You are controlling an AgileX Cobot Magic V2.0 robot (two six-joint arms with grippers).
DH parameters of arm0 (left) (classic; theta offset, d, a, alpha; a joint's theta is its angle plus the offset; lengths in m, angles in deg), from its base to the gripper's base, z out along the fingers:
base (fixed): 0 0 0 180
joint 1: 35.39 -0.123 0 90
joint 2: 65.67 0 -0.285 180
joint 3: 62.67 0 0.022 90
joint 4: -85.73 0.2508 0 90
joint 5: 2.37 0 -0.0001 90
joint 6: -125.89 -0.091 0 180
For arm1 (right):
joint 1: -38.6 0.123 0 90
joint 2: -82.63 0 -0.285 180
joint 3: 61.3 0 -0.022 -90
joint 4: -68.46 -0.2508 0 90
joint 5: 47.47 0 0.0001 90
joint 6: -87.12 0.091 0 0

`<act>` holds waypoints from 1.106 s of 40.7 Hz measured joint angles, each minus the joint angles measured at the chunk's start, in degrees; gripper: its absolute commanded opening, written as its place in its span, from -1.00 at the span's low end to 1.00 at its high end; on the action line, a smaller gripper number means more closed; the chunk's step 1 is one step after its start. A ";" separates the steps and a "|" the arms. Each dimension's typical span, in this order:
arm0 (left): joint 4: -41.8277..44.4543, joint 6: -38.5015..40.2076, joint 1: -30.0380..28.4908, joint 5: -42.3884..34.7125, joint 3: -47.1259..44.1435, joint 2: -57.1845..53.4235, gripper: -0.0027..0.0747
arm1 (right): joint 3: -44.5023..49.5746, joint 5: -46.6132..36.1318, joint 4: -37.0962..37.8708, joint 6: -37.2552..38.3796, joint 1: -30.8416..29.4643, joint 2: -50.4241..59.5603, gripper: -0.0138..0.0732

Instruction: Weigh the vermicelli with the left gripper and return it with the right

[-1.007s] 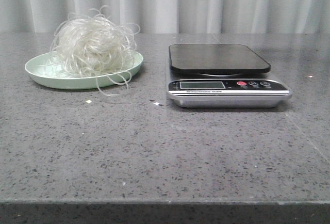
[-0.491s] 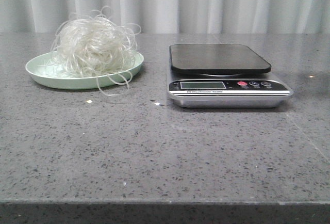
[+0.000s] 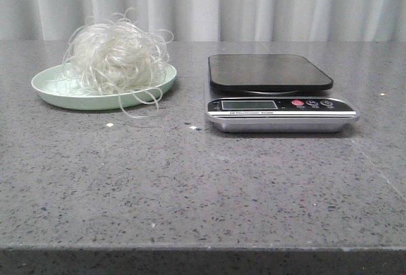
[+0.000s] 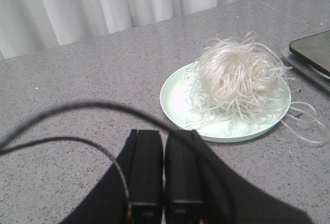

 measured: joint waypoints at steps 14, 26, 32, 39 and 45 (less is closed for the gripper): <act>0.00 0.00 0.00 0.00 0.00 0.00 -0.58 | 9.46 0.11 0.00 0.10 0.00 9.67 -0.33; 0.00 0.00 0.00 0.00 0.00 0.00 -0.58 | 9.68 0.20 0.00 0.10 0.00 9.67 -0.33; 0.00 0.00 0.00 0.00 0.00 0.00 -0.58 | 9.68 0.54 0.00 0.10 0.00 9.67 -0.33; 0.00 0.00 0.00 0.00 0.00 0.00 -0.58 | 9.68 0.68 0.00 0.10 0.00 9.67 -0.33; 0.00 0.00 0.00 0.00 0.00 0.00 -0.58 | 9.68 0.81 0.00 0.10 0.00 9.67 -0.33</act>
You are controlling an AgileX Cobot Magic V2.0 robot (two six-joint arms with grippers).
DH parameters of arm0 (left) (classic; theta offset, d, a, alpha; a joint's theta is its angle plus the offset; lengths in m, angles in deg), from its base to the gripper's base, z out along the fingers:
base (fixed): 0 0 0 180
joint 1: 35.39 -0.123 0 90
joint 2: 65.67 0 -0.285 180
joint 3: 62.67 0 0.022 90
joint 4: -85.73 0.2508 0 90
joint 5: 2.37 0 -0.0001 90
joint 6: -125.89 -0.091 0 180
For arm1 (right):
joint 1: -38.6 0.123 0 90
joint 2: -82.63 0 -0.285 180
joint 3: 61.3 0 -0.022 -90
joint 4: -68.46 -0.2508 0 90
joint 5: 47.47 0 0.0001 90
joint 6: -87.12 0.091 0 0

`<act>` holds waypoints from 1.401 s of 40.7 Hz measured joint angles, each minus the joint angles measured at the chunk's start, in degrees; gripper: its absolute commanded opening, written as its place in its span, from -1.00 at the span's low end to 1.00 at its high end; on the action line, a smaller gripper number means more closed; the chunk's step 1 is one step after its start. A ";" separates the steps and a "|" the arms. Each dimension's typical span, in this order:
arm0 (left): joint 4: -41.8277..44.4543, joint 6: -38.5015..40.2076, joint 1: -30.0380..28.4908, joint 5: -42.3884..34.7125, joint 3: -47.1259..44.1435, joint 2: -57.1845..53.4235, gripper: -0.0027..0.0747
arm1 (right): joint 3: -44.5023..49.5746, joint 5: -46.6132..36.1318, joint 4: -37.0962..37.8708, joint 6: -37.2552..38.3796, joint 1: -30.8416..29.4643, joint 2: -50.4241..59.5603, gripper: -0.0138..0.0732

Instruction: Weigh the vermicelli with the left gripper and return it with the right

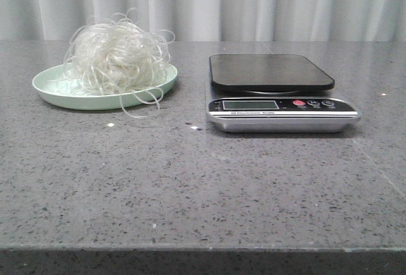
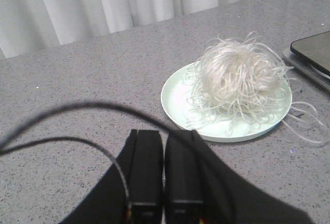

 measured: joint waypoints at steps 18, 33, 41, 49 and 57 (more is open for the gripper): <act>-0.78 0.00 -0.09 -0.10 0.00 0.00 -0.58 | 0.00 0.04 0.00 0.00 0.00 0.00 -0.33; -3.97 0.02 -11.16 -3.82 -3.69 -4.85 -0.58 | 0.00 0.04 0.00 0.00 0.00 0.00 -0.33; -5.18 0.02 -14.95 -9.17 -13.48 -14.76 -0.58 | 0.00 0.13 0.00 0.00 0.00 0.00 -0.33; -5.41 0.02 -15.97 -12.62 -25.65 -25.20 -0.58 | 0.00 0.13 0.00 0.00 0.00 0.00 -0.33; -5.55 0.02 -16.01 -12.90 -29.03 -27.96 -0.58 | 0.00 0.25 0.00 0.00 0.00 0.00 -0.33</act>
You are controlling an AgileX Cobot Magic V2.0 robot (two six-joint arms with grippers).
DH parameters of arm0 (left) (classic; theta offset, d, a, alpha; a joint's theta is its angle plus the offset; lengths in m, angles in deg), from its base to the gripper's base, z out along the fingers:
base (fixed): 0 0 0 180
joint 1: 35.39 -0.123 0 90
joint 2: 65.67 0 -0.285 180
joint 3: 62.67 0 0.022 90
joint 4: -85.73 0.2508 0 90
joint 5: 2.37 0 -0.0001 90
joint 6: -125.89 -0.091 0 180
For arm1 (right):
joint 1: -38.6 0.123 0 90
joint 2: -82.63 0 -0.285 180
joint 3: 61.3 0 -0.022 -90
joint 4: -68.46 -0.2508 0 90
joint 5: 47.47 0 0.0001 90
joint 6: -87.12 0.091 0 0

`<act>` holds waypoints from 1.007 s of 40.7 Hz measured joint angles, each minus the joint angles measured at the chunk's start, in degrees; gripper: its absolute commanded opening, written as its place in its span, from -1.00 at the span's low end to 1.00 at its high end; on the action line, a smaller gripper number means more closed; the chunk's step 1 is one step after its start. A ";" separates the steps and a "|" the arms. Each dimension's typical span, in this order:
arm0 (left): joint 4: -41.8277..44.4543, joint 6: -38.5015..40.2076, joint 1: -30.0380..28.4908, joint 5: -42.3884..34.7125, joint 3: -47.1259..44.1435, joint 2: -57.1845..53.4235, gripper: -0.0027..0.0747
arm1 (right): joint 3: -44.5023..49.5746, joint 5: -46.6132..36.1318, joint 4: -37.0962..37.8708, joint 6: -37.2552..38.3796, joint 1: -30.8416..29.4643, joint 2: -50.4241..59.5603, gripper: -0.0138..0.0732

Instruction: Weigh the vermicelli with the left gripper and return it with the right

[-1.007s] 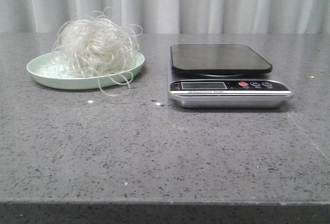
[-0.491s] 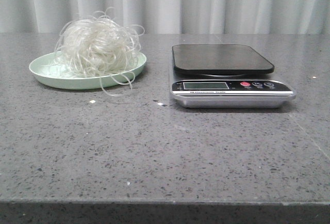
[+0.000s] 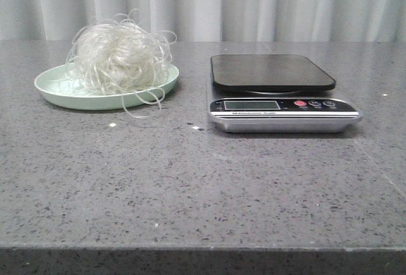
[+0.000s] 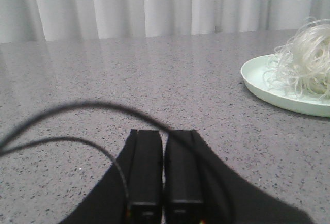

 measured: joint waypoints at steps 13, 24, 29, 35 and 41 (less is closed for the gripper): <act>-0.51 0.00 0.00 -0.13 0.00 0.00 -0.58 | 0.00 0.00 0.00 0.00 0.00 0.00 -0.33; -0.72 0.00 1.66 -1.41 0.00 0.00 -0.58 | 0.00 0.00 0.00 0.00 0.00 0.00 -0.33; -0.72 0.00 3.47 -1.41 0.00 0.00 -0.58 | 0.00 0.00 0.00 0.00 0.00 0.00 -0.33; -0.72 0.00 3.84 -1.41 0.00 0.00 -0.58 | 0.00 0.00 0.00 0.00 0.00 0.00 -0.33; -0.72 0.00 3.84 -1.41 0.00 0.00 -0.58 | 0.00 0.00 0.00 0.00 0.00 0.00 -0.33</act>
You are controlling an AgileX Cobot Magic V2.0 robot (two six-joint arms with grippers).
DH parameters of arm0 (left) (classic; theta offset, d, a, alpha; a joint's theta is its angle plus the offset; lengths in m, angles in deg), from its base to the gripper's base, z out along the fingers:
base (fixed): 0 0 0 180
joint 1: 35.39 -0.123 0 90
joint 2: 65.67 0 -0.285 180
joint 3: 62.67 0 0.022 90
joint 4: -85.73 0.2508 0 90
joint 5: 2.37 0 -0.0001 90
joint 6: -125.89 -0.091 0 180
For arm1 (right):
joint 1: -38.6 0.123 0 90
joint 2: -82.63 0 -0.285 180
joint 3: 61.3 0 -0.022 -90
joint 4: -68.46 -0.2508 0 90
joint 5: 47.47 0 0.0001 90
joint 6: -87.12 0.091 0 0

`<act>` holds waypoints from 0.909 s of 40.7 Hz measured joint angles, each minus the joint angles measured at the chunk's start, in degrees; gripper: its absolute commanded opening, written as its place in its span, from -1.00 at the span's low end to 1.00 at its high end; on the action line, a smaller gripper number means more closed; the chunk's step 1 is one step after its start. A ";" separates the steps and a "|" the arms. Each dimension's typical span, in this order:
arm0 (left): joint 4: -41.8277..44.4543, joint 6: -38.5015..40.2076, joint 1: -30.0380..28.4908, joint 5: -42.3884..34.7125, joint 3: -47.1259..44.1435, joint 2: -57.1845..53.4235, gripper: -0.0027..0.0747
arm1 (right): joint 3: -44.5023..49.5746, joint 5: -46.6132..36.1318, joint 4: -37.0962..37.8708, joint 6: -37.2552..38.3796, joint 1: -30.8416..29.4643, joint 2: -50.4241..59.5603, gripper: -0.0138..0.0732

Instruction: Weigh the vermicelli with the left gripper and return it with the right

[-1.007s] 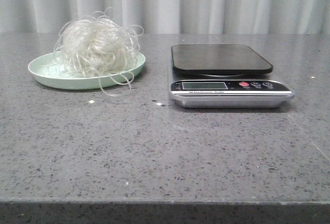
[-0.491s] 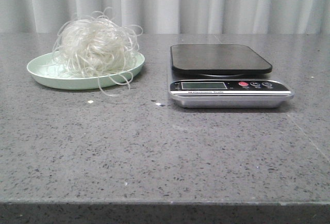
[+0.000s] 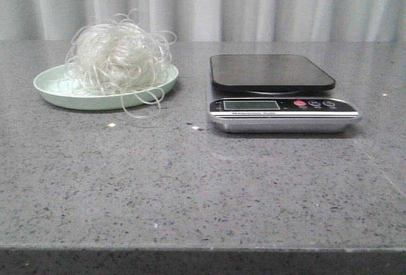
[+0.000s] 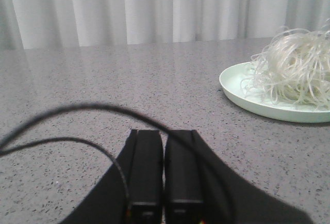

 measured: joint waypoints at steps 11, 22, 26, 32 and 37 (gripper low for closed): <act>0.00 0.00 0.00 0.00 0.00 0.00 -0.58 | 0.00 0.00 0.00 0.00 0.00 0.00 -0.33; 0.00 0.00 0.00 0.00 0.00 0.00 -0.58 | 0.00 0.00 0.00 0.00 0.00 0.00 -0.33; 0.00 0.00 0.00 0.00 0.00 0.00 -0.58 | 0.00 0.00 0.00 0.00 0.00 0.00 -0.33; 0.00 0.00 0.00 0.00 0.00 0.00 -0.58 | 0.00 0.00 0.00 0.00 0.00 0.00 -0.33; 0.00 0.00 0.00 0.00 0.00 0.00 -0.58 | 0.00 0.00 0.77 0.00 -0.13 0.00 -0.33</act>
